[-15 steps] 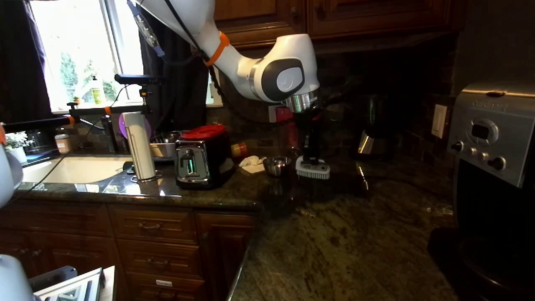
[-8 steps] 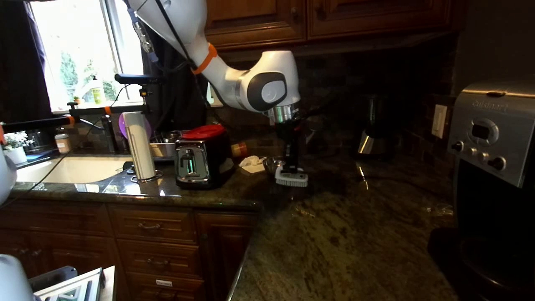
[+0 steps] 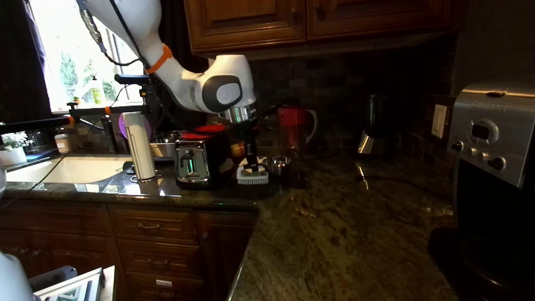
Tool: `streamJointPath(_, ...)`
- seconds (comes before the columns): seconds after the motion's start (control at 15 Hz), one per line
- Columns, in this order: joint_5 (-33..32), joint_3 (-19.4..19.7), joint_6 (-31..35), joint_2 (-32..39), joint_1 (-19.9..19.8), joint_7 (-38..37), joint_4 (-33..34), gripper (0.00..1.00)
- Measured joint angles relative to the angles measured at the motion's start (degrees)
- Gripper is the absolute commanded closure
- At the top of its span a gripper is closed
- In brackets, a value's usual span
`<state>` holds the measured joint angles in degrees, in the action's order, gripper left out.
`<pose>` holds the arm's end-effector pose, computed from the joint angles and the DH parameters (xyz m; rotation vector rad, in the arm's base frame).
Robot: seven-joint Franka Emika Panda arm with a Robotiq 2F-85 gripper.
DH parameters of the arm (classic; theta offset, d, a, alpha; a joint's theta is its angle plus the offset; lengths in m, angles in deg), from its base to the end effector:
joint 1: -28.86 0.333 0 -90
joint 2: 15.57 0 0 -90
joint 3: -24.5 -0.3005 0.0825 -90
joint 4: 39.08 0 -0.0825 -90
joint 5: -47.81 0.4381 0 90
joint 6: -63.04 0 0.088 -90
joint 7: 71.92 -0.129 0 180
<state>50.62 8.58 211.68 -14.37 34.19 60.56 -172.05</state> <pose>0.5387 0.2093 0.2832 0.7250 2.8516 0.2559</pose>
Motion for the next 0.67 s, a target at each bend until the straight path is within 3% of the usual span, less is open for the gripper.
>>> streamJointPath(0.33, -0.9, 0.0, -0.8, -2.7, 4.9, 0.2, -1.4, 0.94)
streamJointPath(0.67, -1.3, 0.1, -2.7, -1.5, 6.2, 0.8, -0.9, 0.94)
